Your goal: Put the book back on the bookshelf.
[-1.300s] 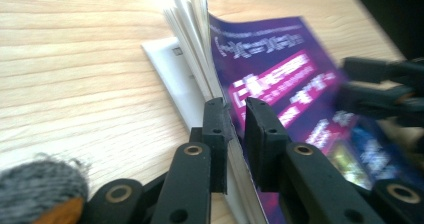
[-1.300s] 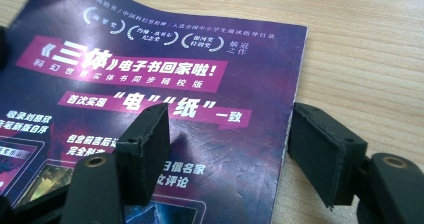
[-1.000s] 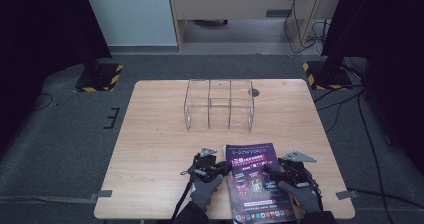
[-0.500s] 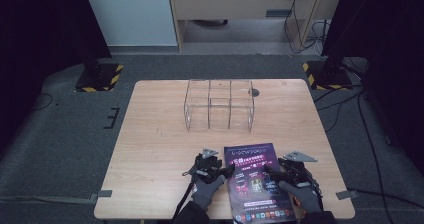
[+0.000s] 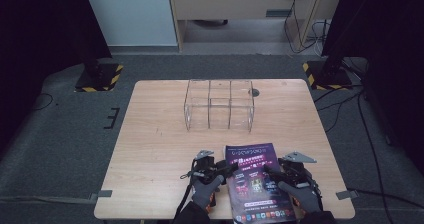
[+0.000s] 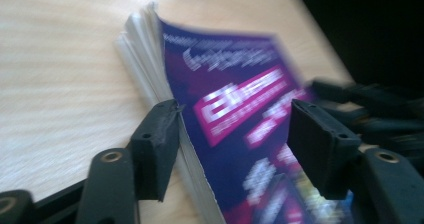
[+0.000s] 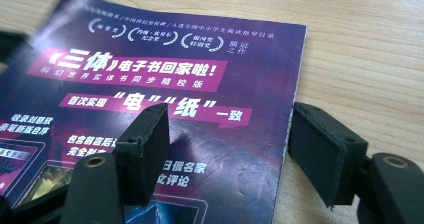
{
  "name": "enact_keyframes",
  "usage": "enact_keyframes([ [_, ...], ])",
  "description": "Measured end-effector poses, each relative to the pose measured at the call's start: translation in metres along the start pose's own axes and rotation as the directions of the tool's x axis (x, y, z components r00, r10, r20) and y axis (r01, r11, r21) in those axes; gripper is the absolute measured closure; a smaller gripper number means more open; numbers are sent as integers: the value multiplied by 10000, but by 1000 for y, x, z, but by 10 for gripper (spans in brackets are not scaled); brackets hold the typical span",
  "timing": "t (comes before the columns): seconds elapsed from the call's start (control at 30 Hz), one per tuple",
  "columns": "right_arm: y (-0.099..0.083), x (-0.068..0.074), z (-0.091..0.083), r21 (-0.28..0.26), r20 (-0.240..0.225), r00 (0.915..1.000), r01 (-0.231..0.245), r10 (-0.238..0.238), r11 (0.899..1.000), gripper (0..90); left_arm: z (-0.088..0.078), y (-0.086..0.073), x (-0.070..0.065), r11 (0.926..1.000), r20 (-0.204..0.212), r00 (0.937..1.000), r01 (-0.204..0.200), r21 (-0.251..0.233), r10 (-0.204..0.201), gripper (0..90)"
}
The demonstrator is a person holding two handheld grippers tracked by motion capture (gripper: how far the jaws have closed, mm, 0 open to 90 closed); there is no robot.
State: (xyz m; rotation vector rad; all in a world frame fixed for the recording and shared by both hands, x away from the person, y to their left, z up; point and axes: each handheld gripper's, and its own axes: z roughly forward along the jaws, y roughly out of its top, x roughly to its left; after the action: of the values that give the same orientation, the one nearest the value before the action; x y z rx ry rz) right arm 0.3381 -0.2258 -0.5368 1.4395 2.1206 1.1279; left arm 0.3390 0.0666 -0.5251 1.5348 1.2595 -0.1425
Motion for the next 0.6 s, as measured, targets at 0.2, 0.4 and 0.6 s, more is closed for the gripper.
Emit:
enact_keyframes([
  [0.2, 0, 1, 1, 9, -47, 10000, -21, 21, 10000, 335, 19, -8, -17, 9832, -764, 9820, -1674, 723, 1728, 326],
  [0.4, 1, -1, 0, 6, -131, 9999, 76, -76, 10000, 339, 22, -12, -5, 9860, -785, 9876, -1272, 1079, 1360, 338],
  [0.6, 0, 0, 1, -4, -102, 9999, 32, -32, 10000, 339, 25, -9, -2, 9880, -651, 9922, -981, 1194, 1064, 428],
])
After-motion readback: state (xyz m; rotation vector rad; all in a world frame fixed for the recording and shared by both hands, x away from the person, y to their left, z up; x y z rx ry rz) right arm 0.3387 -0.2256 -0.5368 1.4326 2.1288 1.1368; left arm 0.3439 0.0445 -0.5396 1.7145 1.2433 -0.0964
